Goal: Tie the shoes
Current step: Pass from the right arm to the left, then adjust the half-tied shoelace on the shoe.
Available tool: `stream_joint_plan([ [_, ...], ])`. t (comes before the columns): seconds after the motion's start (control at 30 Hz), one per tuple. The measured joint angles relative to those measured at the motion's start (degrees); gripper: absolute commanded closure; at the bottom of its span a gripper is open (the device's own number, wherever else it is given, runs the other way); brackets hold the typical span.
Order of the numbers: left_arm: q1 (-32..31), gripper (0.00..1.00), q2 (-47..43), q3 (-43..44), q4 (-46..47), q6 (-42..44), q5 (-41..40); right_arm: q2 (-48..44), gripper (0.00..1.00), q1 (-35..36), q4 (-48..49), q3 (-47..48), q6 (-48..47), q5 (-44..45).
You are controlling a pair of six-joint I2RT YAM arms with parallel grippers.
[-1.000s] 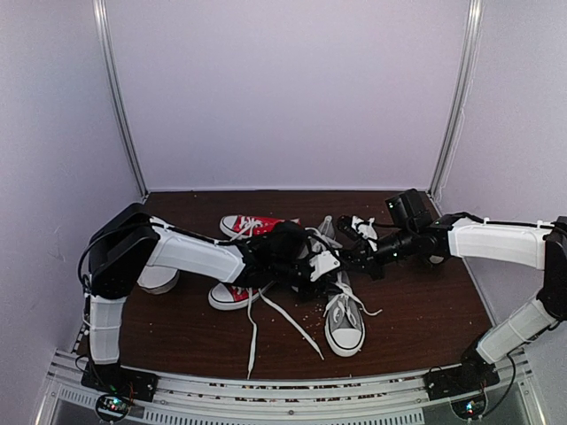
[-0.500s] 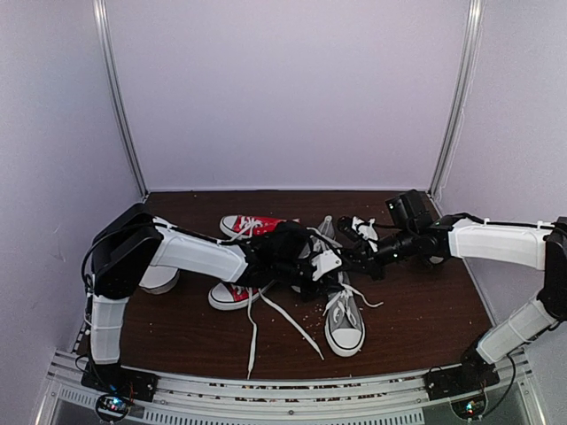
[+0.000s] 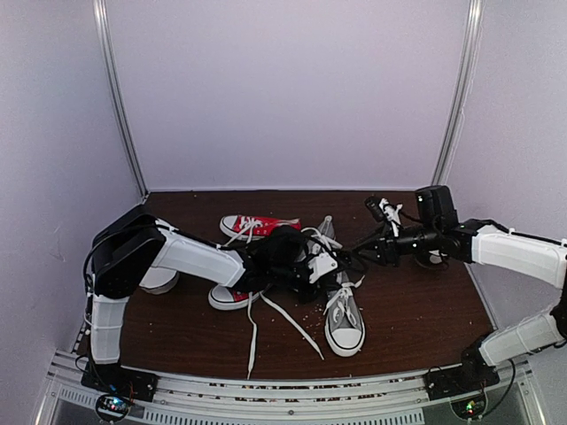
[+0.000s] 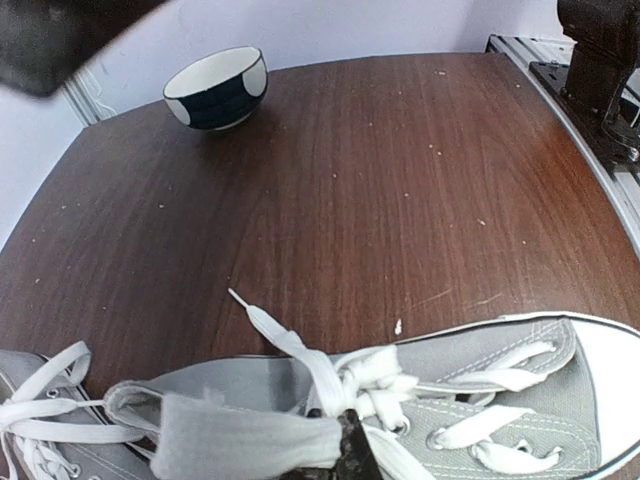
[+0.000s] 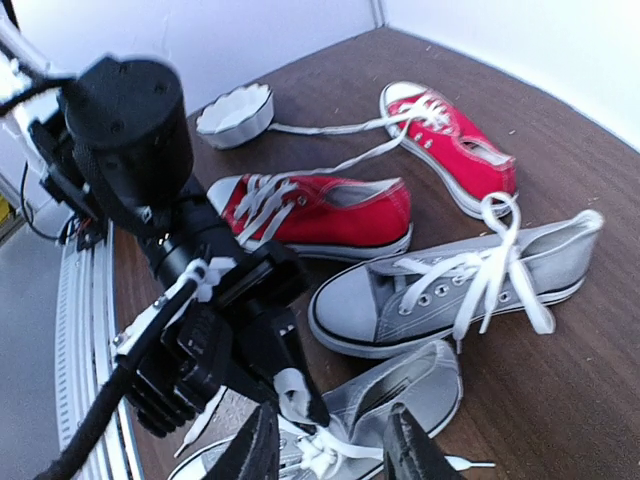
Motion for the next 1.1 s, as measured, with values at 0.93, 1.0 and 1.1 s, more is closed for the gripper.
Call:
stream_joint_plan([
  [0.93, -0.1, 0.94, 0.0, -1.7, 1.8, 2.8, -0.7, 19.5, 0.62, 1.2, -15.0, 7.9, 1.3, 0.0],
  [1.0, -0.1, 0.94, 0.0, -2.0, 2.1, 2.7, -0.7, 19.5, 0.62, 1.2, -15.4, 7.9, 0.5, -0.6],
  [1.1, -0.1, 0.94, 0.0, -2.3, 2.3, 2.7, -0.7, 19.5, 0.62, 1.2, -15.5, 7.9, -0.1, -1.0],
])
